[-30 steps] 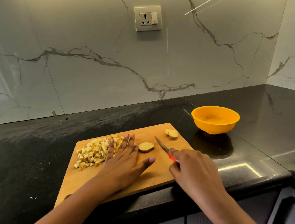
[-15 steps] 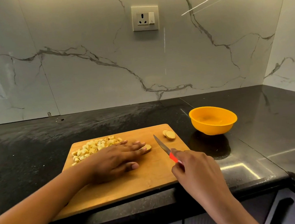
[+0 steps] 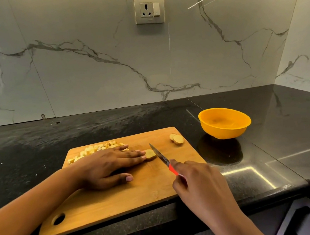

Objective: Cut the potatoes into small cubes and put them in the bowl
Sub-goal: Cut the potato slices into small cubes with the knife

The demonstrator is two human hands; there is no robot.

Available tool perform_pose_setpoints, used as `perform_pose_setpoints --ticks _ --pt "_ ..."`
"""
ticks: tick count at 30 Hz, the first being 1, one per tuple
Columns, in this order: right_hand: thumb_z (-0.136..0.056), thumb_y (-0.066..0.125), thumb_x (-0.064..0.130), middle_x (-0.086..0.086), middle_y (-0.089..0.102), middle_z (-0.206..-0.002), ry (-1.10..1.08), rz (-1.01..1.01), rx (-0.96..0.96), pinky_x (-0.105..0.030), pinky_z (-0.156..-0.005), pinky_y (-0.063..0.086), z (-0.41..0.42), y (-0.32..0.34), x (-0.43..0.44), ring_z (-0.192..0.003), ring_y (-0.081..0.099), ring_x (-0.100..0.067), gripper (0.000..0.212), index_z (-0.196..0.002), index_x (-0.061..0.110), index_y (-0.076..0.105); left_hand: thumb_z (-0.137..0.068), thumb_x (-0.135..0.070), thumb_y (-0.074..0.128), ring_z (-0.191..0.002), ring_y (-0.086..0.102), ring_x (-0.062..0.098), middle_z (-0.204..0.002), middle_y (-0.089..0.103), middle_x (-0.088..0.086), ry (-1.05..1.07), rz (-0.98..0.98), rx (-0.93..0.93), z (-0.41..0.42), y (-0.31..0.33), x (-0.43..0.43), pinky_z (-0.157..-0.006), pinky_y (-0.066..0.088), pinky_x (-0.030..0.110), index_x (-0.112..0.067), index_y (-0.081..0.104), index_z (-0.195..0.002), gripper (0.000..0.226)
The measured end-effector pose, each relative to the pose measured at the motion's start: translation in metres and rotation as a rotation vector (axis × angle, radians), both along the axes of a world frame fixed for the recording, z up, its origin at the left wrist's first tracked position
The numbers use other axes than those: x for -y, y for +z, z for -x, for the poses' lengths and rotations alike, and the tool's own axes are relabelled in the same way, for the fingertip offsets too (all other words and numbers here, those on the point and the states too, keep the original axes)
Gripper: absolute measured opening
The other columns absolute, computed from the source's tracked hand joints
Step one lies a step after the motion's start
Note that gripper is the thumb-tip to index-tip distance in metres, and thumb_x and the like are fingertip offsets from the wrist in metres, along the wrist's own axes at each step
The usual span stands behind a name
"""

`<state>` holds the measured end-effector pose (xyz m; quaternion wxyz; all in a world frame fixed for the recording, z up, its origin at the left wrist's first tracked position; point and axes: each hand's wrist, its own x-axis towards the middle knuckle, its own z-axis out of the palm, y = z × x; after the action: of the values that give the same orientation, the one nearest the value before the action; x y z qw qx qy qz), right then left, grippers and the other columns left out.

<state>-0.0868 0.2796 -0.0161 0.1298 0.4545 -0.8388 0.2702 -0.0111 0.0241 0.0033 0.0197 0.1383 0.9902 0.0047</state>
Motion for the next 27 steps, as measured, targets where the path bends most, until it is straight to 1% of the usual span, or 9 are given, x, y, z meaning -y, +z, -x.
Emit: perform_pose_setpoints --ticks 5,9,12,15,18,20,23,25,27 --pt "-0.097 0.041 0.033 0.013 0.056 -0.096 0.009 -0.004 -0.003 -0.022 -0.070 0.045 0.000 -0.001 0.003 -0.084 0.054 -0.008 0.047 -0.144 0.033 0.035 -0.087 -0.073 0.006 -0.140 0.004 -0.011 -0.153 0.016 -0.019 -0.011 0.010 0.003 0.002 0.000 0.000 -0.114 -0.005 0.017 -0.039 0.013 -0.145 0.068" --pt "-0.098 0.038 0.032 0.012 0.055 -0.099 0.007 -0.045 -0.035 -0.022 -0.068 0.042 -0.001 0.000 0.006 -0.086 0.053 -0.009 0.048 -0.146 0.032 0.032 -0.087 -0.073 0.008 -0.139 0.002 -0.012 -0.152 0.016 -0.020 -0.015 0.023 -0.003 0.003 0.000 0.000 -0.112 -0.008 0.013 -0.038 0.013 -0.144 0.068" --pt "-0.100 0.036 0.029 0.007 0.056 -0.108 -0.002 -0.132 -0.077 -0.022 -0.067 0.035 0.000 0.000 0.015 -0.093 0.054 -0.012 0.049 -0.148 0.025 0.027 -0.088 -0.070 0.011 -0.136 -0.003 -0.017 -0.152 0.015 -0.020 -0.021 0.032 -0.011 0.004 0.000 0.000 -0.109 -0.011 0.008 -0.036 0.015 -0.145 0.067" --pt "-0.101 0.038 0.025 0.000 0.054 -0.119 -0.007 -0.266 -0.094 -0.025 -0.070 0.035 -0.002 0.003 0.031 -0.101 0.054 -0.018 0.052 -0.149 0.018 0.022 -0.087 -0.070 0.011 -0.130 -0.009 -0.024 -0.150 0.014 -0.020 -0.017 0.030 -0.005 0.004 0.000 -0.002 -0.106 -0.013 0.004 -0.035 0.014 -0.145 0.068" --pt "-0.101 0.038 0.024 -0.001 0.053 -0.122 0.006 -0.287 -0.094 -0.025 -0.071 0.035 -0.004 0.004 0.032 -0.103 0.053 -0.018 0.053 -0.150 0.016 0.019 -0.088 -0.069 0.012 -0.132 -0.007 -0.022 -0.151 0.014 -0.020 -0.011 0.042 -0.014 0.004 -0.001 -0.002 -0.107 -0.013 0.006 -0.036 0.014 -0.145 0.066" --pt "-0.102 0.034 0.026 0.001 0.053 -0.120 0.024 -0.241 -0.106 -0.024 -0.071 0.035 -0.007 0.002 0.020 -0.100 0.054 -0.016 0.051 -0.150 0.018 0.019 -0.090 -0.067 0.014 -0.135 -0.004 -0.018 -0.152 0.013 -0.019 -0.006 0.045 -0.014 0.003 -0.002 -0.001 -0.109 -0.012 0.008 -0.036 0.013 -0.146 0.064" --pt "-0.101 0.032 0.028 0.007 0.053 -0.108 0.058 -0.180 -0.109 -0.021 -0.064 0.033 -0.011 0.003 0.001 -0.085 0.048 -0.010 0.051 -0.150 0.023 0.020 -0.091 -0.064 0.017 -0.138 -0.002 -0.013 -0.153 0.012 -0.019 0.009 0.056 -0.001 0.002 -0.003 -0.002 -0.110 -0.011 0.009 -0.036 0.012 -0.146 0.062" --pt "-0.100 0.033 0.029 0.010 0.048 -0.095 0.054 -0.138 -0.095 -0.019 -0.056 0.031 -0.009 0.005 -0.005 -0.079 0.044 -0.008 0.050 -0.149 0.026 0.025 -0.091 -0.065 0.014 -0.139 -0.001 -0.012 -0.154 0.013 -0.018 0.006 0.061 -0.009 0.002 -0.003 -0.002 -0.110 -0.012 0.010 -0.035 0.011 -0.146 0.064" --pt "-0.099 0.036 0.030 0.012 0.046 -0.090 0.034 -0.091 -0.065 -0.018 -0.057 0.032 -0.003 0.005 -0.001 -0.080 0.045 -0.008 0.049 -0.147 0.029 0.030 -0.088 -0.070 0.007 -0.139 0.000 -0.011 -0.154 0.014 -0.016 0.004 0.050 -0.012 0.002 -0.004 -0.003 -0.111 -0.011 0.012 -0.034 0.010 -0.146 0.069"
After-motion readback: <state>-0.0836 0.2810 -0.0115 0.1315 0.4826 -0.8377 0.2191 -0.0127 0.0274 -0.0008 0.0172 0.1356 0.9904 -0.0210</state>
